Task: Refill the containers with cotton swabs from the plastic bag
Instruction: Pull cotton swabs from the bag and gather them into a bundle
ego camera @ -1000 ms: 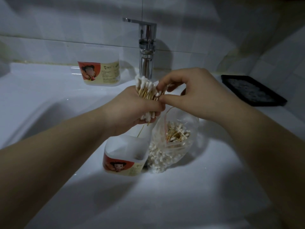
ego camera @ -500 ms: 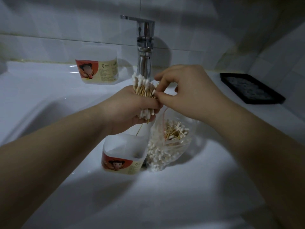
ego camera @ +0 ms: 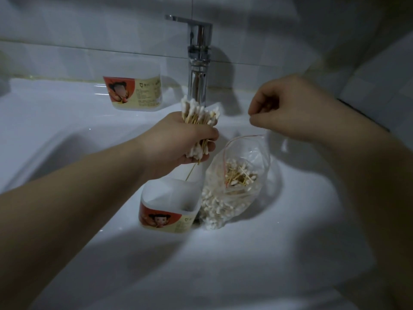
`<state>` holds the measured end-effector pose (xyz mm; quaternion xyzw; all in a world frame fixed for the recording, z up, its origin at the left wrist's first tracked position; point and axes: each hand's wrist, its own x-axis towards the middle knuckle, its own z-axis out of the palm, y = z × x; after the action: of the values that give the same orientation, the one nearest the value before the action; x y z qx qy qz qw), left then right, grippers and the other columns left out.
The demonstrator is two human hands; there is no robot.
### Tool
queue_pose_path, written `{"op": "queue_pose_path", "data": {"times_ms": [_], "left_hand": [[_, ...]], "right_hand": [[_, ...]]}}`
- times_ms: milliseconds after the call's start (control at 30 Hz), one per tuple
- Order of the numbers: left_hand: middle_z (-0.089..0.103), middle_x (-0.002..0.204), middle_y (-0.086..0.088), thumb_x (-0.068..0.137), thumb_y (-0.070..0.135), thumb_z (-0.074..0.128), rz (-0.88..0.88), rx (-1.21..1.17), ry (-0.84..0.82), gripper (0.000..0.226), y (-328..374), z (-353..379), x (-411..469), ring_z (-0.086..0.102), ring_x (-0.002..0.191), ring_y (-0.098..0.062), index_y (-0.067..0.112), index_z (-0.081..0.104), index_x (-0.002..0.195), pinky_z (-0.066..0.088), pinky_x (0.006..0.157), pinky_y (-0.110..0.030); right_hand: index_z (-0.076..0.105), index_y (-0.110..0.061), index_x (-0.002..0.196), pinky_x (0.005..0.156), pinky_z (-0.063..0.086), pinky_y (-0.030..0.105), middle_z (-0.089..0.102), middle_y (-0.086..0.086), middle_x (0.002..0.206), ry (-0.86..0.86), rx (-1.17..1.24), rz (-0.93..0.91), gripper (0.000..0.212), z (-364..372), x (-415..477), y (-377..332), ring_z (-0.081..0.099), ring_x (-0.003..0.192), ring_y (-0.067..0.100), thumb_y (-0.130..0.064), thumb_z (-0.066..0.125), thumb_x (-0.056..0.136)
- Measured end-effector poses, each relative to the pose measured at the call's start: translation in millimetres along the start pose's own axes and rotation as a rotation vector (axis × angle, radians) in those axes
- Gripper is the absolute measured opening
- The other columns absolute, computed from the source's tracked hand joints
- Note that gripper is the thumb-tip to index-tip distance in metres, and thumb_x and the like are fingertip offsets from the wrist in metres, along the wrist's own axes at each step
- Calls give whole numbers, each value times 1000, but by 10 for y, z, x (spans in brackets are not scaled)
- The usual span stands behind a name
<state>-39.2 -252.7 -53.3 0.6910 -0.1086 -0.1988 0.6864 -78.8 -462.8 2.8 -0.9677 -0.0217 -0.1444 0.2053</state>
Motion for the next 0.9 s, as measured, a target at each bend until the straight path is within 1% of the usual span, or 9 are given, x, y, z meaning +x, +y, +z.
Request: {"op": "queue_pose_path", "data": {"times_ms": [167,267,333,400,467,533,633,767,900], "left_hand": [[71,90,-9,92,7,70,5,16,12,19,16,-8,0,70,71,-13,10,67,111,56,60,-25],[70,90,-8,92,7,70,10,21,8,19,17,-1,-1,70,71,-13,9,67,111,56,61,-25],[70,88,-7,92,7,70,14,20,2,19,17,2,-5,70,71,-13,10,67,110,57,62,-26],[70,86,-6,92,7,70,17,21,-3,17,20,4,-11,70,71,-12,11,67,107,56,61,-26],[69,84,-5,91,6,70,22,11,-2,16,28,5,-17,70,70,-11,11,67,107,56,60,-26],[70,83,-6,91,5,70,30,-7,13,16,35,2,-16,70,68,-11,11,67,105,56,60,-26],[70,87,-8,91,6,69,55,-14,27,15,52,-8,-20,70,69,-12,10,66,105,57,62,-27],[69,89,-7,92,6,68,106,-31,4,17,81,-8,-45,71,74,-13,11,66,108,60,67,-27],[68,81,-3,94,4,65,147,-96,-50,14,97,6,-63,69,71,-14,10,65,106,57,65,-28]], "right_hand": [[74,-21,80,51,49,30,72,-1,64,-245,181,-45,8,-88,-157,-163,63,49,6,-16,74,86],[78,-21,85,54,53,26,76,-1,70,-415,146,-30,8,-76,-194,-214,64,51,8,-16,73,89],[79,-30,90,62,54,24,75,-17,75,-453,41,-44,6,-12,-176,-213,66,58,2,-27,77,85],[77,-42,96,68,46,17,65,-40,75,-480,-101,-74,17,67,-162,-232,63,71,-13,-41,80,79],[71,-52,100,66,40,12,59,-47,74,-551,-175,-107,22,137,-175,-269,57,75,-21,-47,77,80],[64,-54,91,63,41,13,62,-39,75,-594,-213,-140,16,192,-196,-303,59,74,-16,-47,73,80],[56,-47,75,65,45,21,65,-19,79,-561,-283,-182,11,246,-198,-336,60,71,-1,-48,68,75],[49,-50,78,68,51,28,66,-13,90,-617,-328,-192,24,277,-209,-376,61,76,4,-33,67,82],[51,-38,75,58,40,25,58,-12,78,-585,-399,-213,20,350,-213,-361,53,69,4,-37,65,89]]}}
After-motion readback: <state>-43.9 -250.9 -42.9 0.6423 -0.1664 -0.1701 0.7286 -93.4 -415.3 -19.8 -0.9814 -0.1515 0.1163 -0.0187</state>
